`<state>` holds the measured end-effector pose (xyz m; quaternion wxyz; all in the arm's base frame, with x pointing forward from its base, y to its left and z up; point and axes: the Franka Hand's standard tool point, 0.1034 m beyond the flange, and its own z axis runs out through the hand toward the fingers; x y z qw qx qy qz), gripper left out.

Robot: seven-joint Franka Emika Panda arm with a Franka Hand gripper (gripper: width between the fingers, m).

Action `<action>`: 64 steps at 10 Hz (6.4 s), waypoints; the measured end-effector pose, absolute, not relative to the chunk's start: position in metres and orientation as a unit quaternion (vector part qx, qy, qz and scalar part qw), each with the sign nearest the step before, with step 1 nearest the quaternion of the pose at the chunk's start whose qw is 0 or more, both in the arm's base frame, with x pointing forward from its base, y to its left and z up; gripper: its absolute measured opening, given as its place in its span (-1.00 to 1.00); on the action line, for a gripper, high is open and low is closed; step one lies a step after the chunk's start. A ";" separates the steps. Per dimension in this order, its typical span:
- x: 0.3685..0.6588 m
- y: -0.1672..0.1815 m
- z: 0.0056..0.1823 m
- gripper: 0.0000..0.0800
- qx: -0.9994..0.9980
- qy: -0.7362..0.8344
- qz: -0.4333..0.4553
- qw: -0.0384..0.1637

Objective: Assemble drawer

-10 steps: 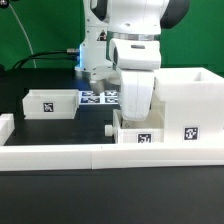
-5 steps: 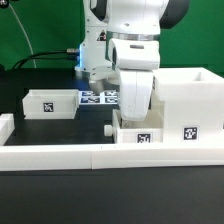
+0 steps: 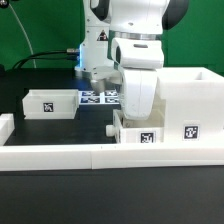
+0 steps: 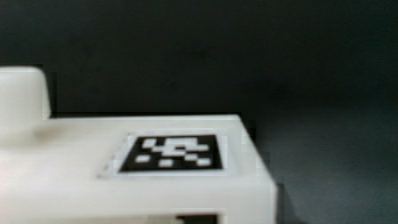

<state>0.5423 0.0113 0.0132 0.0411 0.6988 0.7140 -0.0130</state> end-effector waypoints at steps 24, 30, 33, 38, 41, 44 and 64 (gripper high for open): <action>0.543 -0.077 0.026 0.62 0.667 0.743 0.047 -0.034; 0.544 -0.034 0.013 0.62 0.689 0.722 0.043 -0.050; 0.545 -0.026 0.014 0.62 0.725 0.686 0.037 -0.049; 0.545 -0.024 0.013 0.62 0.750 0.659 0.034 -0.050; 0.547 -0.025 0.014 0.62 0.740 0.671 0.035 -0.048; 0.564 -0.025 0.019 0.62 0.710 0.703 0.021 -0.044; 0.544 -0.030 0.017 0.62 0.731 0.681 0.016 -0.036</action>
Offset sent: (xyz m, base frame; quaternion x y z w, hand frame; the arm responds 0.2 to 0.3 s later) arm -0.0046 0.0032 0.0109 0.0039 -0.0068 0.0202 0.9998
